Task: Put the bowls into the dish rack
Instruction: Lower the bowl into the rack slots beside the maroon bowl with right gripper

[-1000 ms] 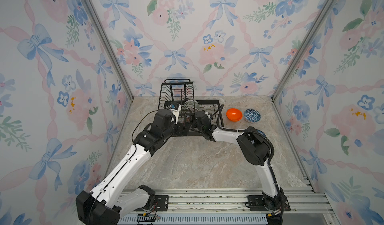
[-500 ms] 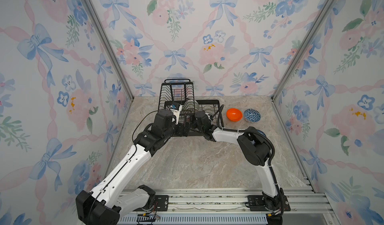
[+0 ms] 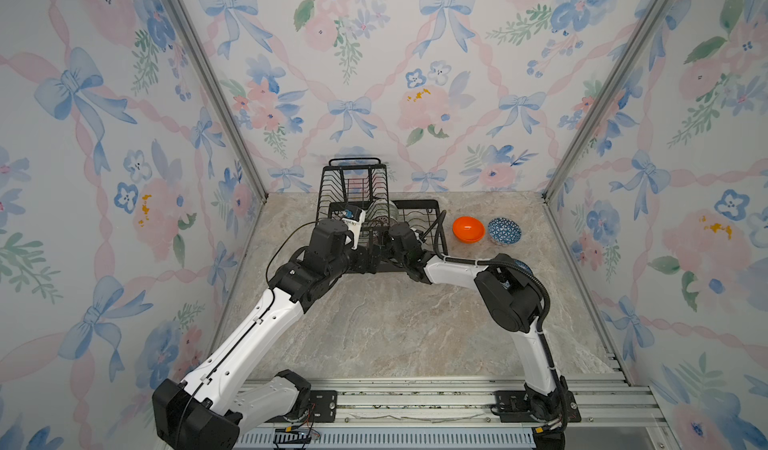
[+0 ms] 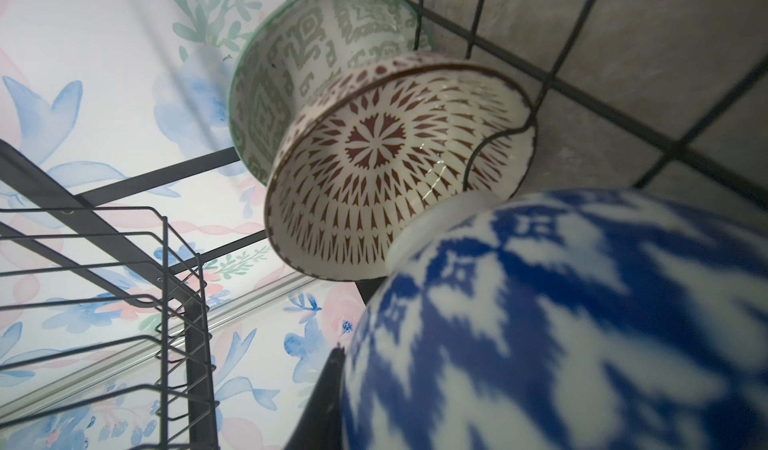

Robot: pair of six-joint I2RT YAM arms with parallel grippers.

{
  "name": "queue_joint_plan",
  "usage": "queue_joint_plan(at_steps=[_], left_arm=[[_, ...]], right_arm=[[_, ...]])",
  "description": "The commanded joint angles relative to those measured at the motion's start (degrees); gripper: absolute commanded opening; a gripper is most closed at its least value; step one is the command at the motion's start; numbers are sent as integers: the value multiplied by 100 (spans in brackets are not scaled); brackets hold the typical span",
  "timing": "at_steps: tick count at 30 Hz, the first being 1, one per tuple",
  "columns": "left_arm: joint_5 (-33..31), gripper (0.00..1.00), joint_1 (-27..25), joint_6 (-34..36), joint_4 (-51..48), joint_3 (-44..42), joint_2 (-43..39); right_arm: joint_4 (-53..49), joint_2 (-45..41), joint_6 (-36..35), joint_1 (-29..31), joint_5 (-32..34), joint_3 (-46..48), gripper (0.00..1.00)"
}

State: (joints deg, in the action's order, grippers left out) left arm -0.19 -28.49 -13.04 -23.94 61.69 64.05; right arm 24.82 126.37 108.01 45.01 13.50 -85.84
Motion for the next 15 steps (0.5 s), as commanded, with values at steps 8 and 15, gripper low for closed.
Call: queue_joint_plan(at_steps=[8, 15], left_arm=[[-103, 98, -30, 117, -4, 31, 55], [-123, 98, -30, 121, 5, 40, 75]], right_arm=[[-346, -224, -70, 13, -176, 110, 25], [-387, -262, -128, -46, -239, 101, 30]])
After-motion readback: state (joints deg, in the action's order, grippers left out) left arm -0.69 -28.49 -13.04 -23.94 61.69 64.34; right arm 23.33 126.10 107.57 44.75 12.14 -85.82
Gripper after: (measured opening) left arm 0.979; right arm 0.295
